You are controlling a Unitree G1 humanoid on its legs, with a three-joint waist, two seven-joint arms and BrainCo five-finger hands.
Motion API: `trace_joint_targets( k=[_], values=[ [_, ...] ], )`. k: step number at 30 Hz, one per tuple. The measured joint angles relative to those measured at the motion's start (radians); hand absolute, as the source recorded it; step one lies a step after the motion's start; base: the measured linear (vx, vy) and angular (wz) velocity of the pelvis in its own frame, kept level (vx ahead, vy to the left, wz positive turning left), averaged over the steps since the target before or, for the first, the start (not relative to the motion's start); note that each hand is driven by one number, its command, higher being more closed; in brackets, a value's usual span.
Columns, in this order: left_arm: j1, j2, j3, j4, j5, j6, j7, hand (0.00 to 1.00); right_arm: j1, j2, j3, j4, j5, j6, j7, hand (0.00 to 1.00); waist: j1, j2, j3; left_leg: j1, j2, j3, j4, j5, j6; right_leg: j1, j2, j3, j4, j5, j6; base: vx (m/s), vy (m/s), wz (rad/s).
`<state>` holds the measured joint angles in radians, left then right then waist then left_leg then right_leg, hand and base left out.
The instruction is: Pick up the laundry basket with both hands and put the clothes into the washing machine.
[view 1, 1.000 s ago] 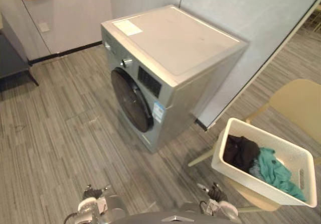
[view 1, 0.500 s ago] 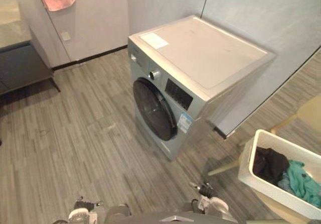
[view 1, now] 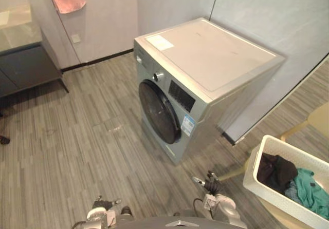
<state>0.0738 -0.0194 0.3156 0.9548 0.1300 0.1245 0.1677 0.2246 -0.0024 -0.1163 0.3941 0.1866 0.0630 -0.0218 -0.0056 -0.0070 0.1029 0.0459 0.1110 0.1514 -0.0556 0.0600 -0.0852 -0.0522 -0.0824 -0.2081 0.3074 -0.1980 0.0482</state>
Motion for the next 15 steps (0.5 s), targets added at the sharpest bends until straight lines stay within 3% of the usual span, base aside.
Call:
trace_joint_targets(
  k=[4,11,15],
  values=[
    [-0.001,-0.001,0.018,0.0,0.0,0.0,0.0,0.0,-0.006,-0.015,0.1,-0.179,-0.078,-0.003,0.001,0.0,-0.001,0.007,-0.001,-0.045,-0.018,-0.005,-0.027,0.014,0.017,-0.034,-0.014,0.001,-0.034,0.024,0.006,-0.01,0.072,0.06],
    [-0.019,-0.001,-0.005,0.001,0.004,0.0,0.001,0.0,-0.118,-0.049,0.257,-0.19,-0.116,-0.016,0.035,0.0,0.015,0.037,0.015,-0.117,-0.03,-0.02,-0.022,0.023,0.02,-0.064,-0.014,-0.012,-0.11,0.083,0.017,0.07,0.031,0.07],
    [-0.037,0.002,-0.014,0.0,0.009,0.0,0.008,0.0,-0.21,-0.049,0.311,-0.19,-0.11,-0.016,0.035,0.0,0.032,0.038,0.03,-0.153,-0.031,-0.027,-0.021,0.024,0.02,-0.085,-0.001,-0.009,-0.143,0.106,0.016,0.1,0.005,0.03]
  ],
)
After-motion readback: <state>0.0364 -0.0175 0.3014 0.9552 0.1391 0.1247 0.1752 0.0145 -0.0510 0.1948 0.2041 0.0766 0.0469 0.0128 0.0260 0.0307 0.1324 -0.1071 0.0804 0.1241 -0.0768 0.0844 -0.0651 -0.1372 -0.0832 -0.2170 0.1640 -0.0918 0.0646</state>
